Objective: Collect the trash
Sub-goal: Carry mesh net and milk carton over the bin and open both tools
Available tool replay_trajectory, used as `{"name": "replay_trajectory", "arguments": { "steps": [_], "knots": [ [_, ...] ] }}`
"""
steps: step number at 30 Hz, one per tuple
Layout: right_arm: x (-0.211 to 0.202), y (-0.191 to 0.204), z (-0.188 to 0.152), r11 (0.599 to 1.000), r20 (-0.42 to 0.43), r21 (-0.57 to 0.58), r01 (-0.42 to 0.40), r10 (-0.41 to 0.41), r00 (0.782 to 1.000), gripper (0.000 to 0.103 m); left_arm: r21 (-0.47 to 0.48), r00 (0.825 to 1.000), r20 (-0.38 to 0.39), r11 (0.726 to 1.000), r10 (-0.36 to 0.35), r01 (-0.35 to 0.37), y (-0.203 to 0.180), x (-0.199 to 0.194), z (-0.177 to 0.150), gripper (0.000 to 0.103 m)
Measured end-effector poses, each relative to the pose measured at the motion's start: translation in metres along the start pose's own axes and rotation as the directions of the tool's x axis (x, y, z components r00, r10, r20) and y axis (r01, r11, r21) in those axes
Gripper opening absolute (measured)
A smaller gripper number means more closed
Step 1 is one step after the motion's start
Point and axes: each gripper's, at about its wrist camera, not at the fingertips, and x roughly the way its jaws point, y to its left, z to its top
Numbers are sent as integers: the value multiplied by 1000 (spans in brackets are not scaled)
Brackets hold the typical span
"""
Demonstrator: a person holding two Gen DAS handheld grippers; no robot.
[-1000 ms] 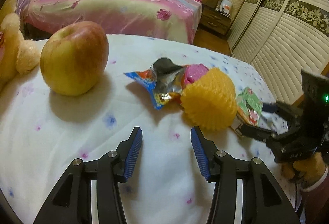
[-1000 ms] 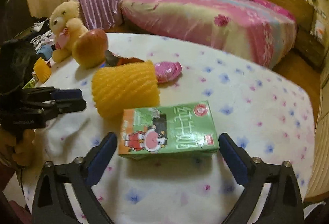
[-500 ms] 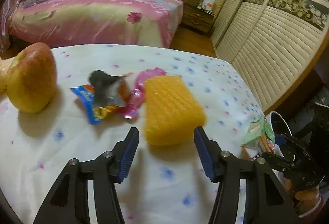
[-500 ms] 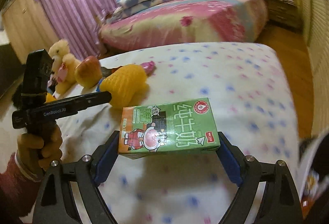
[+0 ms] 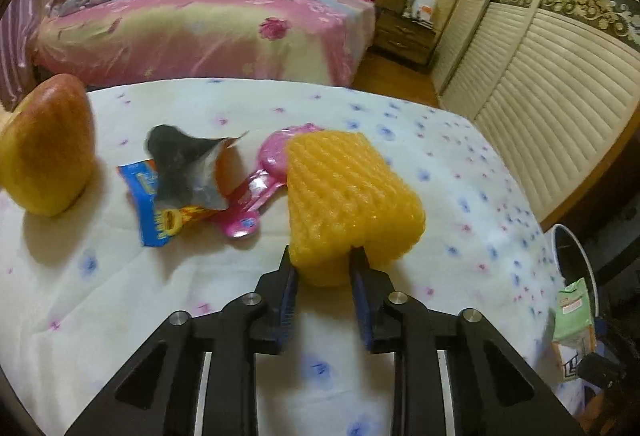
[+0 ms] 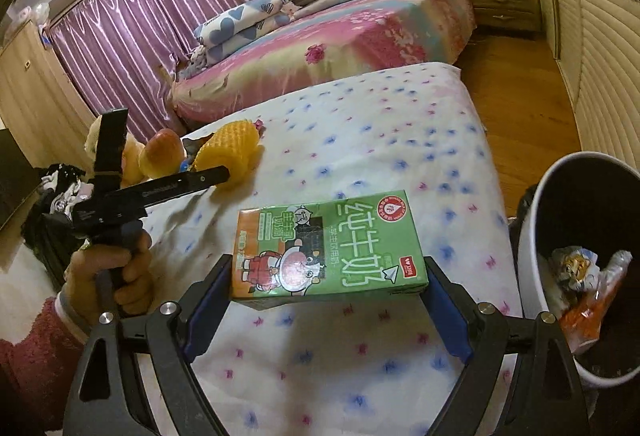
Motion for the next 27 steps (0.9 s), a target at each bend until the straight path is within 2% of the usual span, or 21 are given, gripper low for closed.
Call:
{"name": "replay_trajectory", "arguments": {
  "steps": [4, 14, 19, 27],
  "knots": [
    [-7, 1, -2, 1000, 12, -3, 6, -6, 1000, 90, 29, 1000, 10, 1000, -5, 5, -8, -7, -4, 16],
    [-38, -22, -13, 998, 39, 19, 63, -64, 997, 90, 110, 992, 23, 986, -125, 122, -60, -56, -32, 14],
    [-55, -43, -20, 993, 45, 49, 107, -110, 993, 90, 167, 982, -4, 968, -189, 187, -92, -66, -45, 14],
    [-81, -80, -28, 984, 49, 113, 140, -146, 988, 90, 249, 967, -71, 934, -245, 255, -137, -55, -56, 14]
  ]
}}
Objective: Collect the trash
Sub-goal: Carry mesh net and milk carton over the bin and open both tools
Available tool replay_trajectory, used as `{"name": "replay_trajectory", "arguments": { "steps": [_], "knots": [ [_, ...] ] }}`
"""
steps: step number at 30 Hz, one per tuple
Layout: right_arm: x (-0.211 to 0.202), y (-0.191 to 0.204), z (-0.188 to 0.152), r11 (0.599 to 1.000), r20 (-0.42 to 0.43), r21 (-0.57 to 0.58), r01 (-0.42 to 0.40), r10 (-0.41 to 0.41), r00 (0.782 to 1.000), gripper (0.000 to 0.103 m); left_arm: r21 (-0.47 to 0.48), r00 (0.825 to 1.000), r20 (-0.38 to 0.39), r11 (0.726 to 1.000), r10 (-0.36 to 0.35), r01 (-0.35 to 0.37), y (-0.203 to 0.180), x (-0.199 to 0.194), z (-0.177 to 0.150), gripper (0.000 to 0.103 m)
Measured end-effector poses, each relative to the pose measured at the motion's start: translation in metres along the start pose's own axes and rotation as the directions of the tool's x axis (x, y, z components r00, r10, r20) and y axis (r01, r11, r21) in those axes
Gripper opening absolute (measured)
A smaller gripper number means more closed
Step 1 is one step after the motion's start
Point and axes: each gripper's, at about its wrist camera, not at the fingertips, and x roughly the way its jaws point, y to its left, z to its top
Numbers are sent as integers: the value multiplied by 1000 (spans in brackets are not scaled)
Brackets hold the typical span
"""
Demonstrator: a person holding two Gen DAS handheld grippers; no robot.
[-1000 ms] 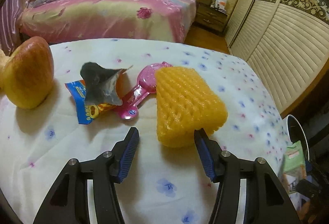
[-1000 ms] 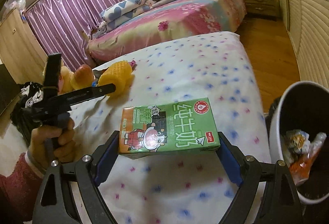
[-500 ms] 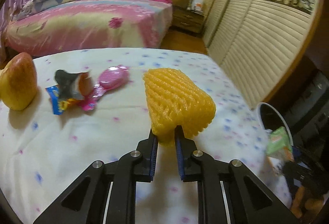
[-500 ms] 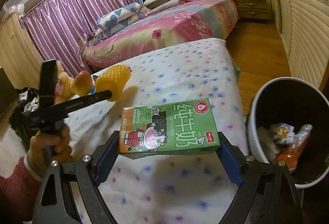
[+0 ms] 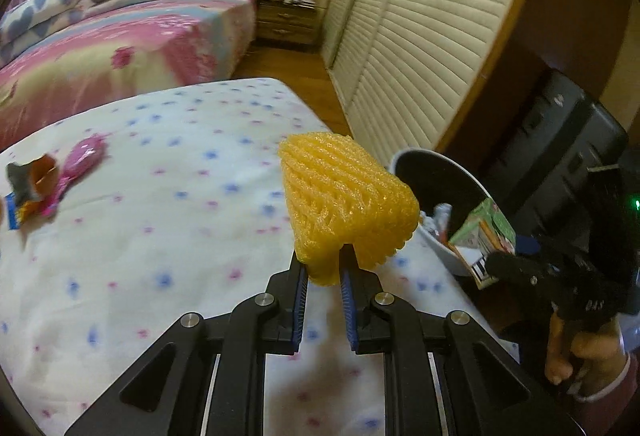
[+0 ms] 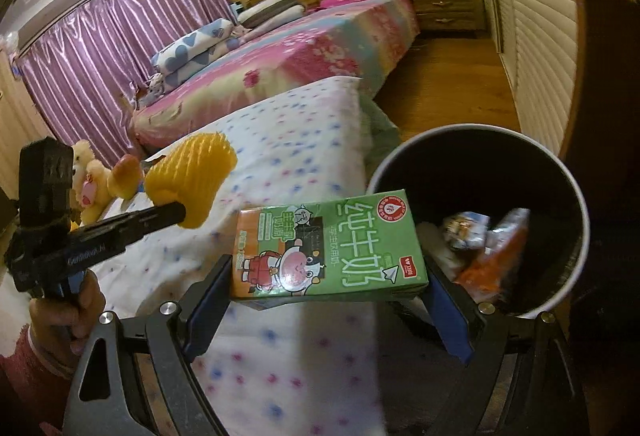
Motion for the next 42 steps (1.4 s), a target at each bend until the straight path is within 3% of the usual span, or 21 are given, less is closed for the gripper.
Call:
{"name": "replay_trajectory", "arguments": {
  "steps": [16, 37, 42],
  "knots": [
    [-18, -67, 11, 994, 5, 72, 77, -78, 997, 90, 103, 997, -65, 993, -51, 58, -61, 56, 22, 14],
    [-5, -98, 23, 989, -44, 103, 103, -99, 994, 90, 137, 990, -128, 987, -64, 82, -95, 120, 49, 15],
    [-1, -105, 25, 988, -55, 124, 95, -89, 994, 91, 141, 988, -136, 986, -67, 86, -99, 125, 51, 20]
  ]
}}
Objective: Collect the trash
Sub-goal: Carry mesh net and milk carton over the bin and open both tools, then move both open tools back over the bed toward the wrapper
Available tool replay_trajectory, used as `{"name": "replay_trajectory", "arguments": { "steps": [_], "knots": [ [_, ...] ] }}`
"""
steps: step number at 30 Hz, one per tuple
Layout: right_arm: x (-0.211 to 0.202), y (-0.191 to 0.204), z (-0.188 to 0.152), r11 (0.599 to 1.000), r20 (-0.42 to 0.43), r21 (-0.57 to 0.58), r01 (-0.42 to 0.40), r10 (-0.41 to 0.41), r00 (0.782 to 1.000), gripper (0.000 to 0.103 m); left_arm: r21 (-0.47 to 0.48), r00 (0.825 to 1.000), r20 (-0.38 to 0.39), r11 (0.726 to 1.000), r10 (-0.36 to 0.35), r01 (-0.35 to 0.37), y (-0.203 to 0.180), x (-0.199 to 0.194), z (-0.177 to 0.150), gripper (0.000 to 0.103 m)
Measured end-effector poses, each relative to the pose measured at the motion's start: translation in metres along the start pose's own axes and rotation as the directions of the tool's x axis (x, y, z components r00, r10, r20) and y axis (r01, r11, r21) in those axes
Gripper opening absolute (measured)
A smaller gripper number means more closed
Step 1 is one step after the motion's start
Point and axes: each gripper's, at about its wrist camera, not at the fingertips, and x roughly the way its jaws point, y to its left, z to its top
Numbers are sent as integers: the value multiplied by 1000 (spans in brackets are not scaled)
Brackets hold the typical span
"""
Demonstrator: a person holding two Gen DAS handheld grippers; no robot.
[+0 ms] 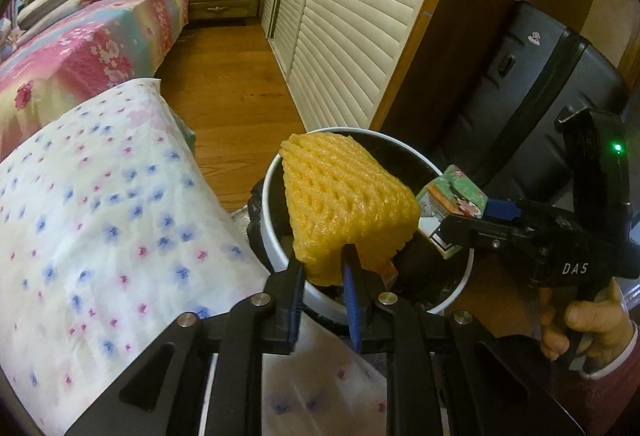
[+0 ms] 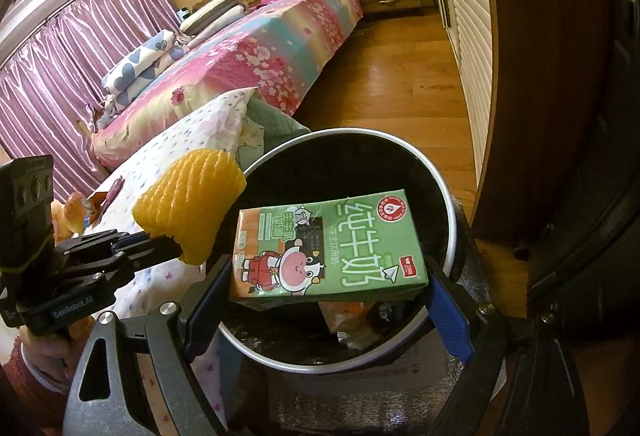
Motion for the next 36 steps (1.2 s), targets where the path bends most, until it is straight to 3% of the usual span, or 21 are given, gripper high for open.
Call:
{"name": "replay_trajectory", "arguments": {
  "steps": [9, 19, 24, 36],
  "knots": [
    [1, -3, -1, 1000, -6, 20, -13, 13, 1000, 91, 9, 1000, 15, 1000, 7, -7, 1, -8, -6, 44],
    [-9, 16, -6, 1000, 23, 13, -18, 18, 1000, 91, -41, 999, 46, 999, 22, -20, 22, -41, -35, 48],
    [-12, 44, -10, 999, 38, -16, -38, 38, 999, 91, -129, 997, 70, 991, 43, -34, 49, -70, -64, 52],
    [14, 137, -17, 980, -7, -118, -159, 159, 987, 91, -273, 976, 99, 949, 193, -160, 105, -147, -123, 53]
  ]
}}
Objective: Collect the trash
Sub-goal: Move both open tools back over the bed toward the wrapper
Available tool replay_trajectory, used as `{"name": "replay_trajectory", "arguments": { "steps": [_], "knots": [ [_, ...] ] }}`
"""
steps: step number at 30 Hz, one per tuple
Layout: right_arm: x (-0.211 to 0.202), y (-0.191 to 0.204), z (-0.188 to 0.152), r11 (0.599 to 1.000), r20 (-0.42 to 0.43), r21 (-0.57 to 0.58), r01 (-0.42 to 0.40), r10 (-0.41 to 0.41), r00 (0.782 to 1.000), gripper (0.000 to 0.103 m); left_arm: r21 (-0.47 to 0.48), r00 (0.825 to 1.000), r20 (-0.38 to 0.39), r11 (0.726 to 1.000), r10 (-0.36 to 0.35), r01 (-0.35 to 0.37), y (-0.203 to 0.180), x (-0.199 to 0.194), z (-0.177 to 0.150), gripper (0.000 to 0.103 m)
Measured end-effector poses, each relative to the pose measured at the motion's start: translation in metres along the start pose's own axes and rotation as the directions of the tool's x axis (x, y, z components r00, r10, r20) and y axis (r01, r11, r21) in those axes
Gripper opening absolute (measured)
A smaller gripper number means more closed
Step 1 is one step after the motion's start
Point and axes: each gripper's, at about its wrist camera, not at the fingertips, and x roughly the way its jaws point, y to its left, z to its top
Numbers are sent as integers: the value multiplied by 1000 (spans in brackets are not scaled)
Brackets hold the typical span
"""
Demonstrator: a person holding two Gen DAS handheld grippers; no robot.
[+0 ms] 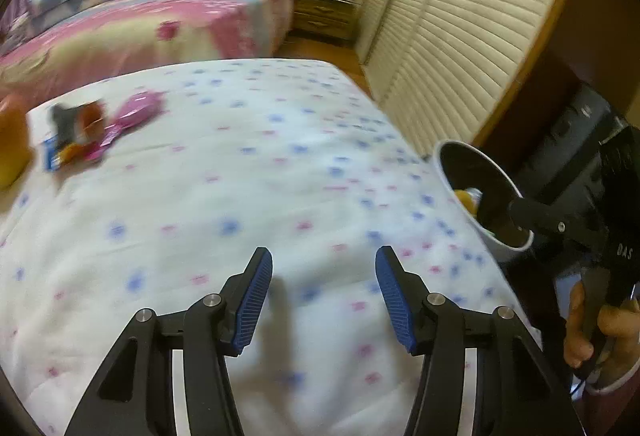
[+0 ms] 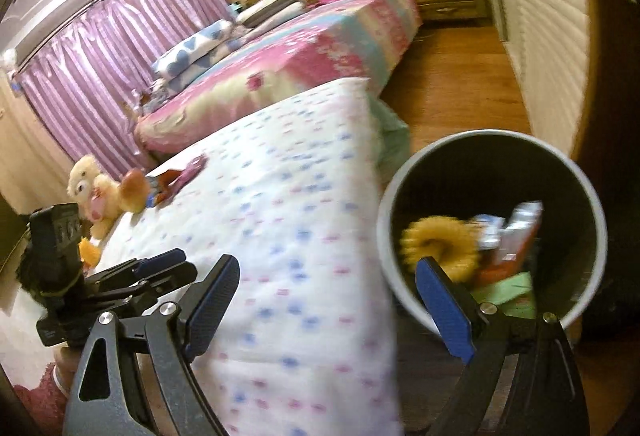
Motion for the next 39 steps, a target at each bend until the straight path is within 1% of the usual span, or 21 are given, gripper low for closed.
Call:
{"name": "replay_trajectory", "arguments": {
  "steps": [7, 12, 17, 23, 29, 34, 39],
  "knots": [
    [33, 37, -2, 999, -42, -18, -49, 48, 998, 91, -83, 997, 44, 994, 71, -67, 43, -36, -8, 53],
    [60, 66, -2, 997, -67, -30, -77, 75, 995, 91, -156, 992, 46, 982, 114, -105, 77, -55, -14, 54],
    [86, 95, 3, 993, -88, -54, -101, 96, 991, 91, -205, 988, 52, 970, 147, -133, 100, -65, -17, 54],
    [105, 121, 7, 991, -90, -84, -101, 93, 992, 91, -238, 983, 59, 959, 172, -154, 118, -71, -19, 54],
    [119, 139, 10, 988, -102, -114, -103, 92, 991, 91, -262, 983, 57, 953, 175, -154, 133, -70, -17, 54],
    [130, 146, 18, 989, -92, -112, -102, 92, 992, 91, -263, 980, 61, 951, 187, -165, 143, -65, -9, 54],
    [141, 150, 28, 990, -74, -108, -88, 80, 994, 91, -279, 978, 63, 944, 201, -176, 160, -54, 8, 54]
  ]
}}
